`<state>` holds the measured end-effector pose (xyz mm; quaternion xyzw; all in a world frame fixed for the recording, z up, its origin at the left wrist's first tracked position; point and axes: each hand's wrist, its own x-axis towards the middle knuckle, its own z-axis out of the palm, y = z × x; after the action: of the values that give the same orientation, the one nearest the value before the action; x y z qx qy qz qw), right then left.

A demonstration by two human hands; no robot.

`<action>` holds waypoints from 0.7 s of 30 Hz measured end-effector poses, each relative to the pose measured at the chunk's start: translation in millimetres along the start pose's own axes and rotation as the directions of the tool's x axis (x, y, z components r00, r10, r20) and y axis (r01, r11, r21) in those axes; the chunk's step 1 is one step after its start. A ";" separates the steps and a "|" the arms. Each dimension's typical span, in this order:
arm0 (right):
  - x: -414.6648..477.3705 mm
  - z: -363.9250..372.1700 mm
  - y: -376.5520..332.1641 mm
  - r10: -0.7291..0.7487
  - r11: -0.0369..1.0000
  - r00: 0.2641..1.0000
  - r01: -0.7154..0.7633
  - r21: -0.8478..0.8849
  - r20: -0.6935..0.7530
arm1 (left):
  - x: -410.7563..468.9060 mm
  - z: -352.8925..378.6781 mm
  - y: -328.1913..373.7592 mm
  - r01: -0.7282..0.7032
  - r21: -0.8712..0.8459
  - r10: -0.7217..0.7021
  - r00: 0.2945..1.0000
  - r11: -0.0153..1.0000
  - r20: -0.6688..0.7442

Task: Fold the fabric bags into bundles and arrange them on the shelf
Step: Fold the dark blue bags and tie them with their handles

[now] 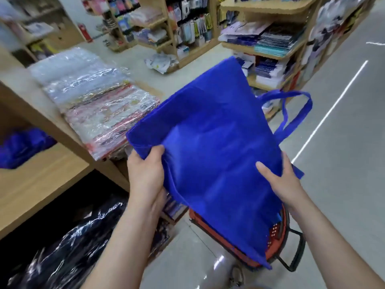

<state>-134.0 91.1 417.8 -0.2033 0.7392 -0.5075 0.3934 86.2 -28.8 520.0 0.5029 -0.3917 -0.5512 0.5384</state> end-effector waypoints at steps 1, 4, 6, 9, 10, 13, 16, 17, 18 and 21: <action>0.9 5.6 14.4 0.059 0.997 0.998 -0.061 0.055 0.035 | -1.6 -15.7 5.4 0.015 -0.058 -0.018 0.999 0.998 -0.039; -19.7 40.3 37.6 0.216 0.888 0.918 -0.327 0.323 0.334 | -11.9 -67.1 17.9 0.021 -0.184 -0.045 0.991 0.983 -0.128; -39.1 69.9 41.7 0.193 0.813 0.833 -0.432 0.391 0.518 | -20.3 -105.0 23.4 -0.010 -0.201 -0.030 0.980 0.979 -0.194; -54.5 112.7 36.8 0.054 0.891 0.912 -0.227 0.392 0.406 | -38.4 -173.8 27.1 -0.084 -0.092 0.056 0.960 0.992 -0.276; -61.4 124.6 30.4 -0.013 0.940 0.942 -0.104 0.325 0.337 | -46.3 -199.5 28.2 -0.118 -0.018 0.106 0.944 0.993 -0.311; -94.4 157.9 7.4 -0.298 0.954 0.931 0.300 0.022 0.209 | -73.6 -278.6 33.7 -0.217 0.220 0.291 0.871 0.951 -0.396; -138.7 189.8 -5.9 -0.569 0.780 0.785 0.610 -0.141 0.246 | -111.2 -353.0 41.0 -0.213 0.373 0.346 0.874 0.903 -0.341; -151.9 200.8 -7.1 -0.629 0.715 0.730 0.678 -0.170 0.266 | -122.7 -376.5 42.3 -0.168 0.438 0.320 0.899 0.883 -0.300; -165.6 212.1 -8.1 -0.673 0.659 0.683 0.728 -0.188 0.285 | -133.3 -400.3 43.6 -0.110 0.511 0.278 0.923 0.853 -0.265; -202.8 248.5 -12.6 -0.774 0.526 0.552 0.833 -0.171 0.311 | -166.4 -461.3 52.2 0.037 0.620 0.143 0.960 0.783 -0.239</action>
<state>183.8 81.3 461.8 -0.6281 0.5852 -0.4909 0.1485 532.6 180.2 506.4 0.7111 -0.4868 -0.3019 0.4078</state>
